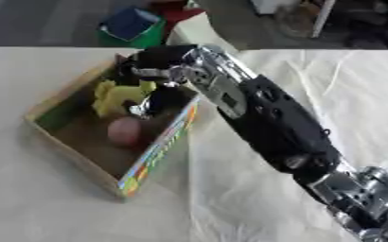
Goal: Pick up objects on the table and place them in the box.
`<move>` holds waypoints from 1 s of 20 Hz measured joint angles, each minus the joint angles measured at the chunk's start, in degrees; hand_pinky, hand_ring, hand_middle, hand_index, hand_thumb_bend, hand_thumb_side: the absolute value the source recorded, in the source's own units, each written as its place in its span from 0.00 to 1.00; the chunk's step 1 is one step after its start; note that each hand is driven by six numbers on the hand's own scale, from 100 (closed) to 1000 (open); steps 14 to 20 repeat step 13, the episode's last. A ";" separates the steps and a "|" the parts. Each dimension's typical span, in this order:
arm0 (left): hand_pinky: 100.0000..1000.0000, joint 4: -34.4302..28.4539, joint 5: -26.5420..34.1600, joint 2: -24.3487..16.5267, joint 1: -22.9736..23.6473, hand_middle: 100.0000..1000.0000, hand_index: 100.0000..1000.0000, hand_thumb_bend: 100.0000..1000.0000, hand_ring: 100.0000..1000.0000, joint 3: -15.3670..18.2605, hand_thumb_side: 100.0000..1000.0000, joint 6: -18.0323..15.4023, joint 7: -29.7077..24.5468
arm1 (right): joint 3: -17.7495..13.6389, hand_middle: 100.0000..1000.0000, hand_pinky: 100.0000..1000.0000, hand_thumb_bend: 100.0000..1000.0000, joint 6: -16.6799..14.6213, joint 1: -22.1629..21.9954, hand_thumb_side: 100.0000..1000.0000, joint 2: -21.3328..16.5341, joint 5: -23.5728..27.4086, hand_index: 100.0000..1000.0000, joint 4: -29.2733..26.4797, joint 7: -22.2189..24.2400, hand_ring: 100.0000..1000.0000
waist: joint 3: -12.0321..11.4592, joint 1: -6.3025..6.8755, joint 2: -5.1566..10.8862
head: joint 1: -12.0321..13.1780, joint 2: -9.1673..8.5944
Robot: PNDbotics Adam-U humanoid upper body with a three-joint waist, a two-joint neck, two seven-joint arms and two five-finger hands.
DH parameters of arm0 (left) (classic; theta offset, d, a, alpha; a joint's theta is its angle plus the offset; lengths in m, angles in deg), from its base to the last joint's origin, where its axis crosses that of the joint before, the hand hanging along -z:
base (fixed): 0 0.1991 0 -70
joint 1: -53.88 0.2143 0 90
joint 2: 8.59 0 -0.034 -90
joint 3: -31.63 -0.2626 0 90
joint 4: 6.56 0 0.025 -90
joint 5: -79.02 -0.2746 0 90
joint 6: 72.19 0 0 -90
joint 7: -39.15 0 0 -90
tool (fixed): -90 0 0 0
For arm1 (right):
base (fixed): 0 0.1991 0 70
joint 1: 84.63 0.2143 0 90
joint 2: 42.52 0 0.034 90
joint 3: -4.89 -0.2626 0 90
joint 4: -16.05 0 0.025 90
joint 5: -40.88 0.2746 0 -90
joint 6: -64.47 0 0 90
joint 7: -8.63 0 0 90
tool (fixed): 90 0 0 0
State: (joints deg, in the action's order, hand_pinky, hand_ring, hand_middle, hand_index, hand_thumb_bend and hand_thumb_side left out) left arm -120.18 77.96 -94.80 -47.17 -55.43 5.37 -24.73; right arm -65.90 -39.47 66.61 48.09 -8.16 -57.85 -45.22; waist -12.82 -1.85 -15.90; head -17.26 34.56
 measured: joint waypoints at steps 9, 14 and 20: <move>0.45 0.00 0.00 0.00 0.09 0.59 0.70 0.00 0.60 0.05 0.88 -0.32 0.33 | -9.92 0.58 0.59 0.00 8.65 -4.91 0.17 -4.39 10.83 0.88 -13.01 -8.65 0.71 | 0.90 0.76 0.00 | 1.14 -0.03; 0.45 0.00 -0.02 0.00 0.13 0.59 0.70 0.00 0.60 0.10 0.87 -0.55 0.56 | -13.48 0.55 0.57 0.00 14.40 -7.90 0.27 -7.80 19.01 0.86 -19.66 -17.44 0.68 | 1.42 1.26 0.00 | 1.88 0.17; 0.45 0.00 -0.02 0.00 0.13 0.59 0.70 0.00 0.60 0.10 0.87 -0.55 0.56 | -13.48 0.55 0.57 0.00 14.40 -7.90 0.27 -7.80 19.01 0.86 -19.66 -17.44 0.68 | 1.42 1.26 0.00 | 1.88 0.17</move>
